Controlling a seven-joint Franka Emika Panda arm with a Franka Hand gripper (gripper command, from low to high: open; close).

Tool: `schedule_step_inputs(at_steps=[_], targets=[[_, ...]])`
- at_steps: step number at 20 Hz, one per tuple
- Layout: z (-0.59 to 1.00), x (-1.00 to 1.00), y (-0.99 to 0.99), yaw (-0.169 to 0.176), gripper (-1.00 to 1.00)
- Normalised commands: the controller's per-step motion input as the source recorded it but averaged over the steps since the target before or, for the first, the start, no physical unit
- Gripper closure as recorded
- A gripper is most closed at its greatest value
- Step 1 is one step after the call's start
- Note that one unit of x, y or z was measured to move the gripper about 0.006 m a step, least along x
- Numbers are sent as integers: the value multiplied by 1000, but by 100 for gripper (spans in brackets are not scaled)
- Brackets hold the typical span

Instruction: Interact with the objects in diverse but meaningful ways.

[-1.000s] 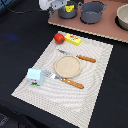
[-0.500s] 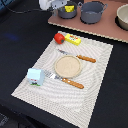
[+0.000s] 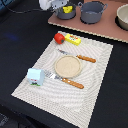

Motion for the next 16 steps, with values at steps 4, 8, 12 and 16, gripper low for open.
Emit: schedule_step_inputs(at_steps=[4, 8, 12, 16], targets=[[277, -320, -556, -26, 100], [436, -346, -916, -4, 100], [372, -394, -883, 0, 100], [196, -434, -839, 0, 100]])
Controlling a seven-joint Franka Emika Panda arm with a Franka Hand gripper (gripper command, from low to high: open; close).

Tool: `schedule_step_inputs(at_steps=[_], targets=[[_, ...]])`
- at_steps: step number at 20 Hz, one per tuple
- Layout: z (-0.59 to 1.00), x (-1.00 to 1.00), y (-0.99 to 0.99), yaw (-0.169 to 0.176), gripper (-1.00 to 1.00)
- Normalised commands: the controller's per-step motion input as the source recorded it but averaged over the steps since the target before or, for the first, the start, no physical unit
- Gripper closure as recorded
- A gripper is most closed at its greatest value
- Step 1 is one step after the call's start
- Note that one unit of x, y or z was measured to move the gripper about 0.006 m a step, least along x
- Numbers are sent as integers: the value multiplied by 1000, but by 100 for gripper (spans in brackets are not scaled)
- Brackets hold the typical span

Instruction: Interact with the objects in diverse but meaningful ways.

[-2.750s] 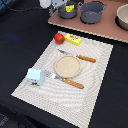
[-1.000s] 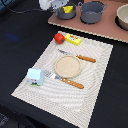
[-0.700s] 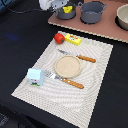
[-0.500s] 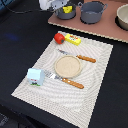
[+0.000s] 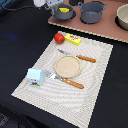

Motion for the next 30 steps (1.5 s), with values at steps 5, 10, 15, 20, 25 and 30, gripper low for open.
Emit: schedule_step_inputs(at_steps=[5, 10, 15, 20, 25, 30], targets=[[55, -432, -834, 0, 100], [-24, -371, -885, 0, 100], [-114, -263, -927, 0, 100], [-78, -76, -966, -4, 100], [-87, 110, -839, -23, 100], [-366, -17, -562, -6, 100]])
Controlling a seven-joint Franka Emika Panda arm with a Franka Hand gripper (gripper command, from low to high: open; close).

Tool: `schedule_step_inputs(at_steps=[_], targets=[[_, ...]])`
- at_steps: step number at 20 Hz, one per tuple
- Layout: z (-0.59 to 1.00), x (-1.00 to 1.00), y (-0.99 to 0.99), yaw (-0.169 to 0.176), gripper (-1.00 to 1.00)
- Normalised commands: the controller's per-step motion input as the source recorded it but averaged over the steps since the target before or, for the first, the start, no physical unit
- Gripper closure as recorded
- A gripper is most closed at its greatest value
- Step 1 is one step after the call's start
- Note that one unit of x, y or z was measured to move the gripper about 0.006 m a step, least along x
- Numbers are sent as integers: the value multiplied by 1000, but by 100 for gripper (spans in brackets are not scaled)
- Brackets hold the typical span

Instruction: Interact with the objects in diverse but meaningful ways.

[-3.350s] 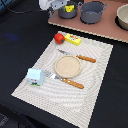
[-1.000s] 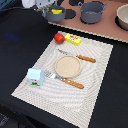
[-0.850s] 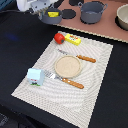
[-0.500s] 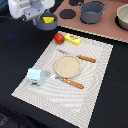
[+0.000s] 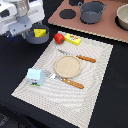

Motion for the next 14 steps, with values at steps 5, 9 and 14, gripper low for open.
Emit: schedule_step_inputs(at_steps=[5, 9, 14], targets=[[-545, -174, -409, 0, 100], [-253, -79, -338, 1, -100], [870, 53, -30, 12, -100]])
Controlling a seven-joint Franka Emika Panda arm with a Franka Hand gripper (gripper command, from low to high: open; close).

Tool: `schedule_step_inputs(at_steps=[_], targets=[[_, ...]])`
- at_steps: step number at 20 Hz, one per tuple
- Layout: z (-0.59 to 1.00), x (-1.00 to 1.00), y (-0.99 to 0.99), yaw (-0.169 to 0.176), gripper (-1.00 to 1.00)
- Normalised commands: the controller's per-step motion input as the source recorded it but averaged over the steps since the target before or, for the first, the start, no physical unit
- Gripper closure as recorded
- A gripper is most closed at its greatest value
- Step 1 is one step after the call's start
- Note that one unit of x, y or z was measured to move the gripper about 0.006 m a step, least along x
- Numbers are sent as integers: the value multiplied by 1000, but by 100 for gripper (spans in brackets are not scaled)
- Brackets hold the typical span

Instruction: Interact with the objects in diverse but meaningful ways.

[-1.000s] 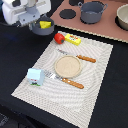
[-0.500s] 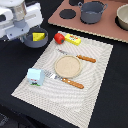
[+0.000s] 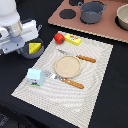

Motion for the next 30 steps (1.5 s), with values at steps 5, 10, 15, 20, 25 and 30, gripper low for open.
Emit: schedule_step_inputs(at_steps=[5, 10, 15, 20, 25, 30], targets=[[1000, 6, 0, 1, -100], [1000, 378, 133, 1, -100], [656, 853, 516, 26, -100], [413, 981, 517, 2, -100], [395, 1000, 489, 0, -100], [263, 1000, 445, 0, -100]])
